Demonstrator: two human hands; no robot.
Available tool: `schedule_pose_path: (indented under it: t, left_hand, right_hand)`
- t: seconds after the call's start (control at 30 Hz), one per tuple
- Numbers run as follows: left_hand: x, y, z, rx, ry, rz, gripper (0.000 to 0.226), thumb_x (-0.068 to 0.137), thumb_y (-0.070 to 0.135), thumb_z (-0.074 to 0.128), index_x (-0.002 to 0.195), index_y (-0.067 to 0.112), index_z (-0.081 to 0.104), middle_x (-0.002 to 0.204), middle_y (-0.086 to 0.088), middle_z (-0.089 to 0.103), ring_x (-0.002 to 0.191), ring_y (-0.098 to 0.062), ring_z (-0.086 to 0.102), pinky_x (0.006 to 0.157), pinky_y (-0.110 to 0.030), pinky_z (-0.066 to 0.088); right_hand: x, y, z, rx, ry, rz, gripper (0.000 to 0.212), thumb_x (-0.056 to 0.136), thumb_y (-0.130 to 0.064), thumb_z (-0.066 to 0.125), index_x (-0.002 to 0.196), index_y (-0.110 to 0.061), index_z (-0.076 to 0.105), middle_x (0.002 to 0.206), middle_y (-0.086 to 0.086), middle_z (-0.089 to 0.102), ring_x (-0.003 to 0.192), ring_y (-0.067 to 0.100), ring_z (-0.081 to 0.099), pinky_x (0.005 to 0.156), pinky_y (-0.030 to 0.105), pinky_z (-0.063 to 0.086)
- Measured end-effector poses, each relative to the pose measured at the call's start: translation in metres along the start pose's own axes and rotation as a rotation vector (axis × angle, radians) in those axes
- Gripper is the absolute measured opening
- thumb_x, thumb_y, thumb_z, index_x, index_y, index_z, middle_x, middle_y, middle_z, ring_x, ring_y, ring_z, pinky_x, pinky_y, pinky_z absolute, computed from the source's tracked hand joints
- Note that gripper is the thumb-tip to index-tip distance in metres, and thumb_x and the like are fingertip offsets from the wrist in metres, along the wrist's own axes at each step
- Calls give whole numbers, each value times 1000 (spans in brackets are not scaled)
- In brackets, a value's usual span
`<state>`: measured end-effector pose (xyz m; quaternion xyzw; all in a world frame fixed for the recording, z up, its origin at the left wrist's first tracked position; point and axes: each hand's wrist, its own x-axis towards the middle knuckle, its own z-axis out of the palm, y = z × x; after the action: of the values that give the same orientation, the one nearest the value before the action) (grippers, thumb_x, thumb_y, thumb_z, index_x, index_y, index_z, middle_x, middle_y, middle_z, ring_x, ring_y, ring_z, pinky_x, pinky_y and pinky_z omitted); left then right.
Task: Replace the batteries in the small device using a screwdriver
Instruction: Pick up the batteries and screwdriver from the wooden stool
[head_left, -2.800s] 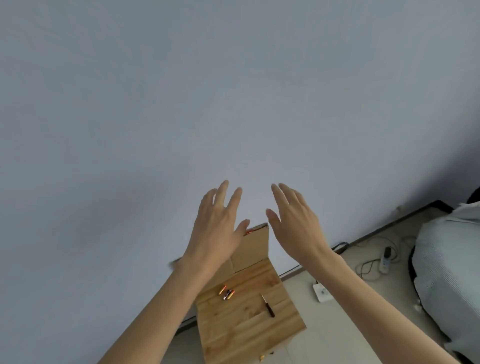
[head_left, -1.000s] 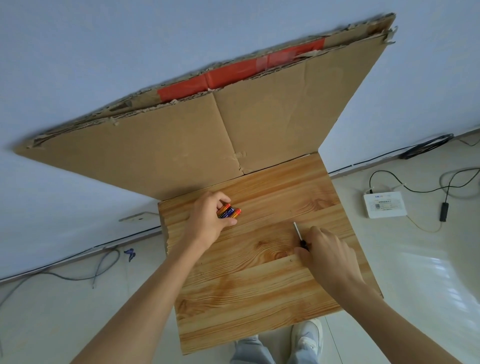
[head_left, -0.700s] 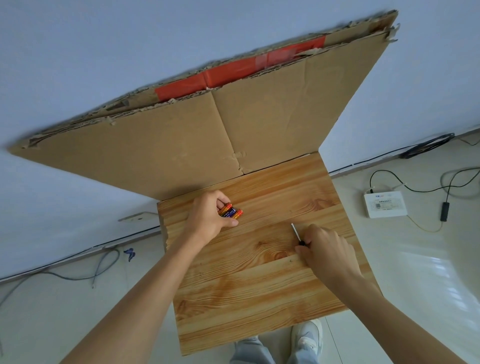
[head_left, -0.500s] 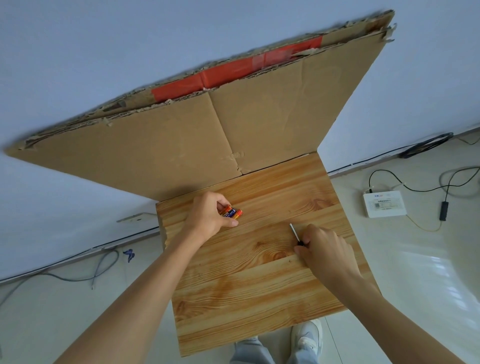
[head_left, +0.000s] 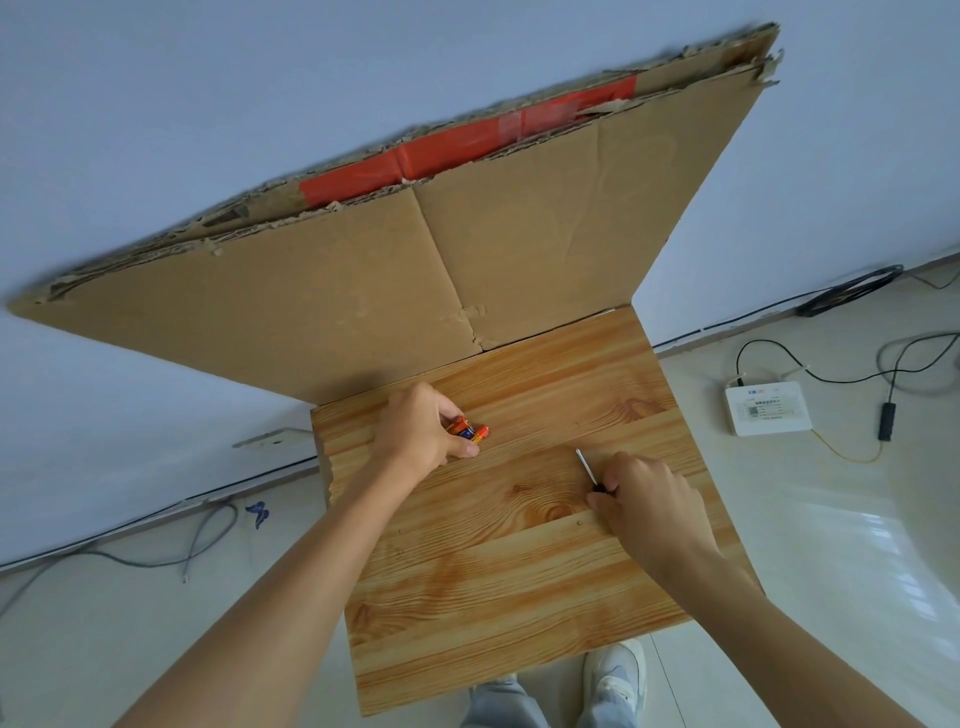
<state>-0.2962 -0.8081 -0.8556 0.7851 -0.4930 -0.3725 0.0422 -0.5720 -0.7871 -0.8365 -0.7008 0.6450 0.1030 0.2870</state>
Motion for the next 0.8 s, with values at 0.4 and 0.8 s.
schedule_pose_path:
  t: [0.4, 0.8]
  left_hand:
    - [-31, 16, 13, 360, 168, 125, 33, 90, 34, 87, 121, 29, 82, 108, 3, 83, 93, -18, 75, 70, -27, 44]
    - [-45, 15, 19, 255, 133, 236, 27, 95, 14, 82, 121, 22, 83, 114, 8, 77, 94, -10, 72, 75, -22, 53]
  right_hand:
    - [-5, -4, 4, -9, 3, -5, 18, 96, -31, 69, 84, -21, 60, 79, -8, 63, 68, 15, 62, 65, 36, 58]
    - [-16, -7, -6, -11, 19, -13, 20, 101, -28, 63, 85, -16, 60, 77, -5, 62, 64, 17, 61, 55, 29, 45]
